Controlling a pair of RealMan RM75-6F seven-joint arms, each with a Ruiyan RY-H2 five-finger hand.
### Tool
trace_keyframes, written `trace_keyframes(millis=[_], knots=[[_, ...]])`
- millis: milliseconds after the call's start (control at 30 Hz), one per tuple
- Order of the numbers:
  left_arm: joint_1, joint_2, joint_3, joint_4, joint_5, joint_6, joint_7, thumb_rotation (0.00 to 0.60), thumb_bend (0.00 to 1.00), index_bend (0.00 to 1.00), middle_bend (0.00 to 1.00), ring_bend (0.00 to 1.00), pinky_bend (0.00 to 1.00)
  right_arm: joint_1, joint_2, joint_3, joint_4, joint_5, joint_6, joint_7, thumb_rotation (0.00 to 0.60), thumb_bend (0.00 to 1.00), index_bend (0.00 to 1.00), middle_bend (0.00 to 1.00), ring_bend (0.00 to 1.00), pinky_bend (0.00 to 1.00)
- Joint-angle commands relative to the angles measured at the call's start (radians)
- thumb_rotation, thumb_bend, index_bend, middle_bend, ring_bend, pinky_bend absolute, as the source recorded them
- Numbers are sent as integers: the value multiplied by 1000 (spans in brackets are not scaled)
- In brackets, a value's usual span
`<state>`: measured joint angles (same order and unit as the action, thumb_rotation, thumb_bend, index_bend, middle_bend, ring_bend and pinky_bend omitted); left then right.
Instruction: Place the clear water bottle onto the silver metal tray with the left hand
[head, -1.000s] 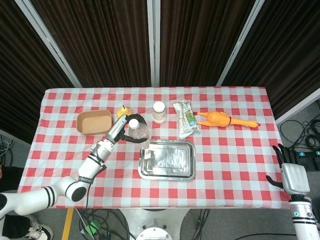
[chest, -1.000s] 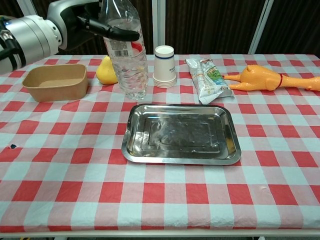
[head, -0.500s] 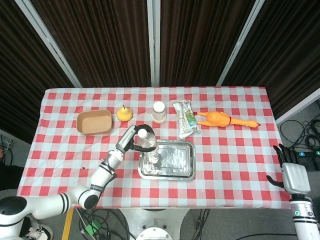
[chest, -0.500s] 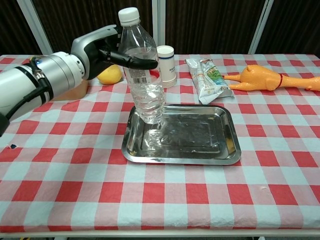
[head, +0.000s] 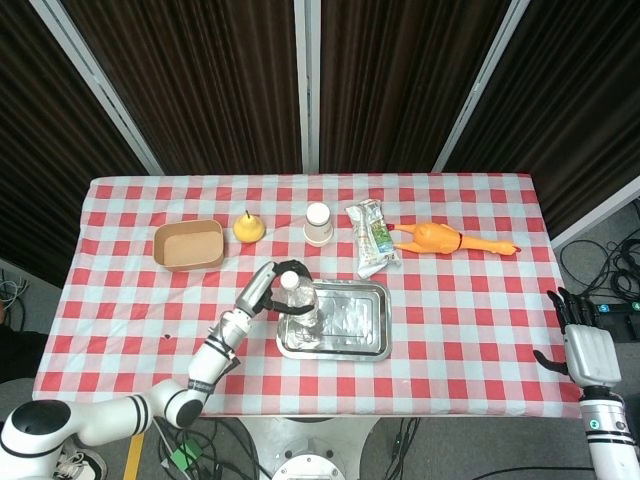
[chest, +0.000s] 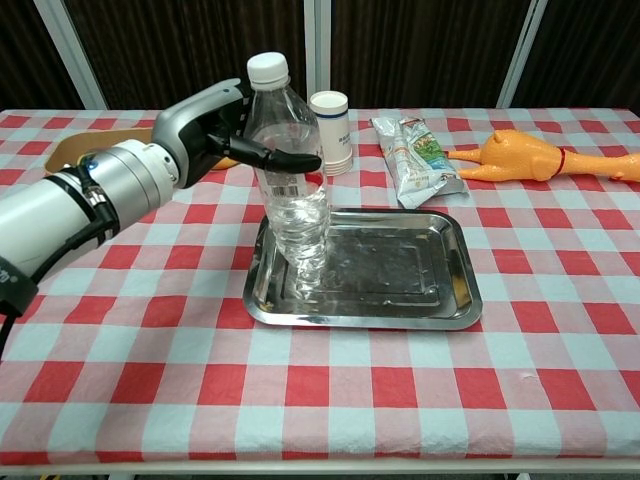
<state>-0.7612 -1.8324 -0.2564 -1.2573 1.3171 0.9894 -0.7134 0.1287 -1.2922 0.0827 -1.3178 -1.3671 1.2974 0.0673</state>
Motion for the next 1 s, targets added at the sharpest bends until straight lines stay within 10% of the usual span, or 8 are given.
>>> trace_keyframes(millis=[33, 500, 800, 1000], knots=[[0, -3, -1, -1, 2, -1, 0, 600, 227, 586, 624, 517, 506, 0, 0, 1, 0, 1, 0, 1, 600, 101, 0, 0, 0, 0], [-10, -26, 14, 27, 34, -18, 13, 600, 226, 559, 619, 514, 501, 3, 2, 5, 2, 11, -11, 8, 600, 102, 0, 0, 0, 0], [-16, 4, 26, 14, 83, -21, -53, 600, 61, 201, 403, 385, 396, 3, 1, 4, 5, 12, -14, 12, 600, 102, 0, 0, 0, 0], [-22, 27, 12, -15, 91, -10, -61, 600, 0, 160, 314, 308, 341, 2, 2, 5, 3, 11, -10, 14, 600, 102, 0, 0, 0, 0]])
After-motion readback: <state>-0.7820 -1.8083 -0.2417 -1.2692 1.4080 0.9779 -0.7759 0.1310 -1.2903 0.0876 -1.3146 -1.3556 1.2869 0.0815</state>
